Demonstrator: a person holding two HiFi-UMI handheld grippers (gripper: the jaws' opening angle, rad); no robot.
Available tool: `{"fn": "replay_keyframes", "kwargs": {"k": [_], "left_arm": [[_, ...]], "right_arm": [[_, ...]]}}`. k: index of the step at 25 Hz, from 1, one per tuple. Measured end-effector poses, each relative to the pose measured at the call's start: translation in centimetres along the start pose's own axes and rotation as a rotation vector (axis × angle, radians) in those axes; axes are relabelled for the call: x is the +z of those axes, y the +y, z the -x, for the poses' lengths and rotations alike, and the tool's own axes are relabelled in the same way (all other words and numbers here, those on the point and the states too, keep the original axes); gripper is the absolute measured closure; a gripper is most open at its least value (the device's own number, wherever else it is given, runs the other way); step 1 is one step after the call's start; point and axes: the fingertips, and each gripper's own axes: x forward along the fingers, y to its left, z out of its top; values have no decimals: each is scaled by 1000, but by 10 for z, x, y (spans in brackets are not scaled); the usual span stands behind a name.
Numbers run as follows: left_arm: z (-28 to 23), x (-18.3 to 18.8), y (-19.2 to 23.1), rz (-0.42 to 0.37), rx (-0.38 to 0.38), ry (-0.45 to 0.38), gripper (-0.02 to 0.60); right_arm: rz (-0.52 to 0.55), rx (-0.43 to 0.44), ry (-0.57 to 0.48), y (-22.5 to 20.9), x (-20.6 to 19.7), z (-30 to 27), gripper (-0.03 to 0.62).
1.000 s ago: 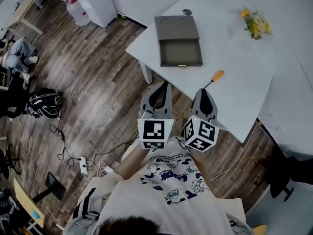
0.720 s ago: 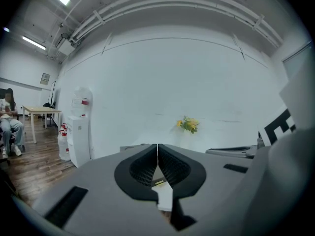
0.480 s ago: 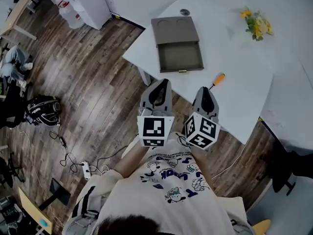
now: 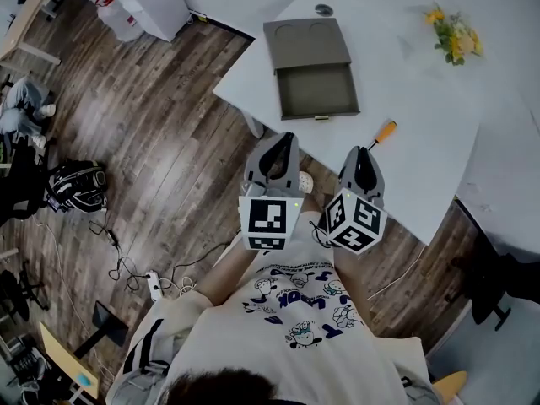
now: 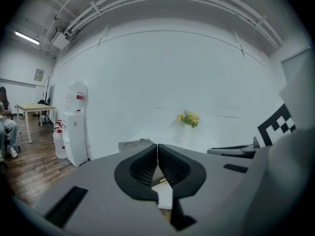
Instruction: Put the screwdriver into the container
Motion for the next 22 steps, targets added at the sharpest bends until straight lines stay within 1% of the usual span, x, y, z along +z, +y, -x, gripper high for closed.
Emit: {"fn": "replay_keyframes", "kwargs": {"k": [7,16,18,20,22], "left_arm": [[-23,-8,-5,4,-9,31,562],[-67,-8,-15,13,-26,67,563],[-77,-10,-17,13,-30,80,562],[-87,-11,-19,14,-36,92,563],[-97,-12,-20,16,-42,103,563]], "right_arm": [[-10,-25,22,-18,-3,-20,554],[-9,-65,51,-45,6,-57,551],[-14,-70,65,-51,5,-65,539],[-22,-73,80,-57,4,-73,505],[-27,-80,95,-62,3,-81,499]]}}
